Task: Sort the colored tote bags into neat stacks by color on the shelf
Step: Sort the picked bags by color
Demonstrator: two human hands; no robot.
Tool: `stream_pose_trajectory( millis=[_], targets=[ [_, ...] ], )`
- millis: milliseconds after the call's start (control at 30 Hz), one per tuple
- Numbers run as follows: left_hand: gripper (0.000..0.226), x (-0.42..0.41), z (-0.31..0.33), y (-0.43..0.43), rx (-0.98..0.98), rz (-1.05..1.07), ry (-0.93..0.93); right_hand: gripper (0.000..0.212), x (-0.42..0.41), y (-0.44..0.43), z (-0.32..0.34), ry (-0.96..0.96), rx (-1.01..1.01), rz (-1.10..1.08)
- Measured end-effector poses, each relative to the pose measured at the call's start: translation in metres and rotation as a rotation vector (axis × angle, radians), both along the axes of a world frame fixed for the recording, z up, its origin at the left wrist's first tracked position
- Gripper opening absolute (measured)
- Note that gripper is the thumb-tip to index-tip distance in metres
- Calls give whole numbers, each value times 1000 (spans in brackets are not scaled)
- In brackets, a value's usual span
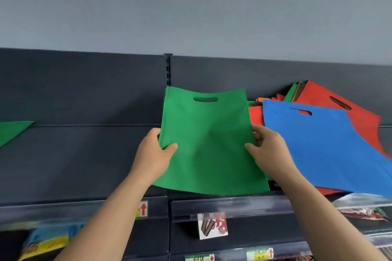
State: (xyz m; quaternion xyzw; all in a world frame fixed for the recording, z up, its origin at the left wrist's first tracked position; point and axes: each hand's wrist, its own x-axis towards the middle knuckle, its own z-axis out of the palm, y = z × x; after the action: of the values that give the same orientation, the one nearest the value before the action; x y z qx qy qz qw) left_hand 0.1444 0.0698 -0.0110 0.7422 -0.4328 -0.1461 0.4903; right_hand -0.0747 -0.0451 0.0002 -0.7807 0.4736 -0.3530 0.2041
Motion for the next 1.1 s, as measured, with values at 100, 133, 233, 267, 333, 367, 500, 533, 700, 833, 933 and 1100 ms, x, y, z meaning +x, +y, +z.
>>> stream_pose_trajectory(
  millis=[100,133,233,267,333,367,500,533,700,833,933,1100],
  targets=[
    [24,47,-2,33,76,28,17,37,50,18,-6,-11,26,45],
    [27,62,-3,44,102,27,30,38,67,25,-8,-16,48,57],
    [37,106,-7,75,177,20,36,39,117,46,-17,-9,100,77],
    [39,120,-8,84,195,28,24,40,132,53,-19,-1,110,77],
    [39,145,-10,102,216,57,5,40,159,67,-23,12,123,84],
    [38,157,-11,110,218,76,5,40,171,73,-24,16,126,92],
    [36,198,-13,140,229,159,-17,41,217,91,-26,-2,146,136],
    [37,206,-14,146,225,180,-22,41,228,95,-27,-10,151,154],
    [49,245,-21,172,209,314,-60,40,281,112,-29,-11,128,242],
    [59,277,-21,199,242,407,-94,39,326,124,-33,-5,109,301],
    [61,304,-20,219,292,465,-145,39,360,140,-34,-7,104,335],
    [62,364,-19,252,319,507,-203,36,428,173,-34,-21,92,368]
  ],
)
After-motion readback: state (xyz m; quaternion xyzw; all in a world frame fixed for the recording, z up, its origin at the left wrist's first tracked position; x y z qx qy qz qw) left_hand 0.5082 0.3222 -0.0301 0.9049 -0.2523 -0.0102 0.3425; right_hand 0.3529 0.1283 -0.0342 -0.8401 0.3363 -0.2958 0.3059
